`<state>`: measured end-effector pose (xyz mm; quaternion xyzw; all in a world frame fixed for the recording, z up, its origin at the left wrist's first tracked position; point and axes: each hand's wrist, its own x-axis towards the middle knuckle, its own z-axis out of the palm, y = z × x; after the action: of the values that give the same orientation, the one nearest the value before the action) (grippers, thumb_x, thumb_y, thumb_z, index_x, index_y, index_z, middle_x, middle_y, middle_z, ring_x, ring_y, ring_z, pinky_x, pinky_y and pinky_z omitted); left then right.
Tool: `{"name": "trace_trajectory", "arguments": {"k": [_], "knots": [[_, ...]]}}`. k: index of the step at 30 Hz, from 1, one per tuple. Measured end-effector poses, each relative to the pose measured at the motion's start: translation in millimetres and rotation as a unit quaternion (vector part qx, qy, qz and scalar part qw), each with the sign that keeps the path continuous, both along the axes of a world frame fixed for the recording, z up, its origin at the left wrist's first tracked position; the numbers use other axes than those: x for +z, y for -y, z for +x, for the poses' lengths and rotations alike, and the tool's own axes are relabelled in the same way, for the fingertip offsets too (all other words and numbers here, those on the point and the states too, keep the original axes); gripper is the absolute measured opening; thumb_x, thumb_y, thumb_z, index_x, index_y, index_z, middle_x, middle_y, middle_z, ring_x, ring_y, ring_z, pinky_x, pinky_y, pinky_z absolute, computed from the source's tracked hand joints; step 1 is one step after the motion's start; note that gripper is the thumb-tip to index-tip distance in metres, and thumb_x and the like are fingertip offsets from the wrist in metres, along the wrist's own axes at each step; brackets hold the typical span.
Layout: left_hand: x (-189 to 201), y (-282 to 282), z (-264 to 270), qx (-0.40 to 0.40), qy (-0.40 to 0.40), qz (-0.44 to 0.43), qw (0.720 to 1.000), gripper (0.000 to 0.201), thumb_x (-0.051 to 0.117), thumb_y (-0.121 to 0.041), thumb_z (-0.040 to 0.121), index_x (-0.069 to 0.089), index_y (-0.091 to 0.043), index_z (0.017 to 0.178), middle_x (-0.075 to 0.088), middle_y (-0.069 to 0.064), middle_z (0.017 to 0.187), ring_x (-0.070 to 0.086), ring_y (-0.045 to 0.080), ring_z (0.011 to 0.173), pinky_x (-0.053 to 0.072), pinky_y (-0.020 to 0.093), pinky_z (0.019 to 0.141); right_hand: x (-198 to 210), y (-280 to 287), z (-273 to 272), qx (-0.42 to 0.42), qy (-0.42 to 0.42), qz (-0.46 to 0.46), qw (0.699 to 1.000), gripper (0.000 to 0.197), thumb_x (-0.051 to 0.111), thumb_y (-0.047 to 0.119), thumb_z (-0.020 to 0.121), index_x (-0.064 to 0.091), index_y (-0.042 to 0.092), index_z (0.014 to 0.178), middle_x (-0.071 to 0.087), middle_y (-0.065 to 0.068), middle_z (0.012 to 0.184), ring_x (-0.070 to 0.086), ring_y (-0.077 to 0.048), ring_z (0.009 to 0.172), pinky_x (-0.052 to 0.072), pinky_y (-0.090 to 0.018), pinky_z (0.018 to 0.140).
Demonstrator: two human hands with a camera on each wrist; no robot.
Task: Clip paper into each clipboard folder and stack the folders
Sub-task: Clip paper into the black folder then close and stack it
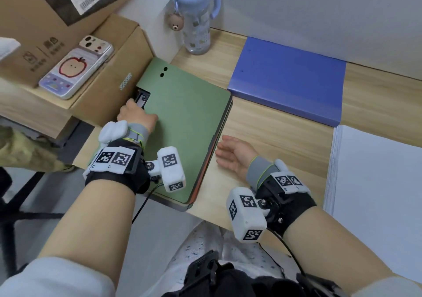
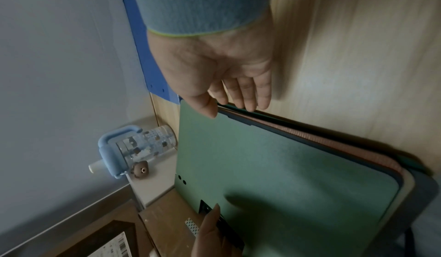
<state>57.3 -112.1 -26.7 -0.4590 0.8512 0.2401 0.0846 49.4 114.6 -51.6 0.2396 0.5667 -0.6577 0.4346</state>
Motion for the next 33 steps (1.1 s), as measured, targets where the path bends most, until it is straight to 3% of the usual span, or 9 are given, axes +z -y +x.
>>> {"name": "trace_trajectory", "arguments": {"k": [3, 8, 13, 19, 23, 25, 27, 29, 33], "knots": [[1.3, 2.9, -2.1, 0.007, -0.005, 0.011, 1.0, 0.076, 0.062, -0.02, 0.084, 0.022, -0.006, 0.147, 0.033, 0.019, 0.147, 0.033, 0.038, 0.136, 0.029, 0.041, 0.111, -2.8, 7.8, 1.4, -0.01, -0.001, 0.002, 1.0, 0.037, 0.048, 0.005, 0.094, 0.046, 0.012, 0.13, 0.054, 0.001, 0.084, 0.052, -0.011, 0.075, 0.048, -0.029, 0.079], [5.8, -1.1, -4.3, -0.002, 0.015, -0.005, 1.0, 0.068, 0.06, -0.023, 0.086, 0.028, -0.005, 0.143, 0.034, 0.021, 0.144, 0.035, 0.04, 0.132, 0.03, 0.042, 0.108, -5.4, 6.6, 0.1, -0.033, 0.012, 0.005, 0.999, 0.015, 0.044, 0.001, 0.095, 0.051, 0.014, 0.095, 0.056, -0.001, 0.081, 0.053, -0.011, 0.073, 0.044, -0.033, 0.096], [14.5, 3.2, -3.3, 0.005, 0.024, -0.025, 0.999, 0.056, 0.057, -0.03, 0.087, 0.041, -0.004, 0.135, 0.037, 0.021, 0.14, 0.038, 0.04, 0.127, 0.031, 0.042, 0.105, -10.7, -3.5, -1.4, -0.044, -0.004, 0.019, 0.999, 0.04, 0.049, 0.003, 0.093, 0.044, 0.007, 0.132, 0.056, -0.003, 0.084, 0.056, -0.016, 0.08, 0.046, -0.031, 0.089], [20.1, -15.5, -16.7, -0.009, -0.08, 0.07, 0.994, 0.05, 0.061, -0.04, 0.084, 0.058, -0.001, 0.115, 0.059, 0.022, 0.12, 0.059, 0.04, 0.104, 0.05, 0.043, 0.089, -13.5, -24.2, -8.8, -0.09, -0.038, 0.073, 0.993, 0.026, 0.05, 0.01, 0.092, 0.053, 0.024, 0.113, 0.049, 0.004, 0.073, 0.042, -0.009, 0.058, 0.039, -0.02, 0.055], [17.5, -53.8, -23.0, -0.032, -0.104, 0.115, 0.987, 0.038, 0.06, -0.034, 0.088, 0.057, -0.001, 0.107, 0.061, 0.018, 0.107, 0.059, 0.036, 0.105, 0.044, 0.034, 0.081, -11.2, -45.5, -16.9, -0.154, -0.059, 0.111, 0.98, 0.008, 0.051, 0.014, 0.09, 0.054, 0.02, 0.094, 0.054, 0.003, 0.078, 0.044, -0.009, 0.06, 0.042, -0.014, 0.043], [12.3, -76.5, -24.3, -0.045, -0.105, 0.15, 0.982, 0.04, 0.062, -0.031, 0.088, 0.056, -0.001, 0.112, 0.062, 0.018, 0.113, 0.058, 0.034, 0.107, 0.043, 0.033, 0.083, -32.4, -64.5, -22.5, -0.185, -0.077, 0.136, 0.97, 0.042, 0.062, 0.027, 0.076, 0.056, 0.013, 0.114, 0.065, -0.006, 0.101, 0.061, -0.022, 0.079, 0.057, -0.026, 0.065], [4.4, -94.6, -23.7, -0.066, -0.103, 0.179, 0.976, 0.039, 0.062, -0.029, 0.087, 0.058, -0.003, 0.115, 0.063, 0.019, 0.116, 0.059, 0.033, 0.106, 0.045, 0.032, 0.086, -62.5, -88.0, -26.2, -0.214, -0.085, 0.177, 0.957, 0.08, 0.067, 0.038, 0.055, 0.049, 0.015, 0.129, 0.061, -0.011, 0.124, 0.062, -0.031, 0.105, 0.05, -0.048, 0.094], [-3.8, -116.4, -24.0, -0.096, -0.091, 0.207, 0.969, 0.036, 0.06, -0.025, 0.089, 0.059, -0.004, 0.118, 0.064, 0.017, 0.115, 0.061, 0.032, 0.106, 0.043, 0.029, 0.082, -45.8, -106.3, -17.5, -0.253, -0.085, 0.203, 0.942, 0.074, 0.067, 0.027, 0.066, 0.04, 0.019, 0.134, 0.057, -0.009, 0.128, 0.059, -0.032, 0.112, 0.046, -0.05, 0.1], [-20.2, -145.7, -21.6, -0.113, -0.062, 0.258, 0.957, 0.037, 0.061, -0.019, 0.086, 0.059, -0.004, 0.12, 0.066, 0.015, 0.117, 0.063, 0.031, 0.105, 0.048, 0.031, 0.088, -13.9, -129.3, -0.9, -0.293, -0.076, 0.208, 0.93, 0.055, 0.056, 0.002, 0.083, 0.038, 0.015, 0.133, 0.059, -0.007, 0.107, 0.058, -0.027, 0.093, 0.049, -0.048, 0.097]]}}
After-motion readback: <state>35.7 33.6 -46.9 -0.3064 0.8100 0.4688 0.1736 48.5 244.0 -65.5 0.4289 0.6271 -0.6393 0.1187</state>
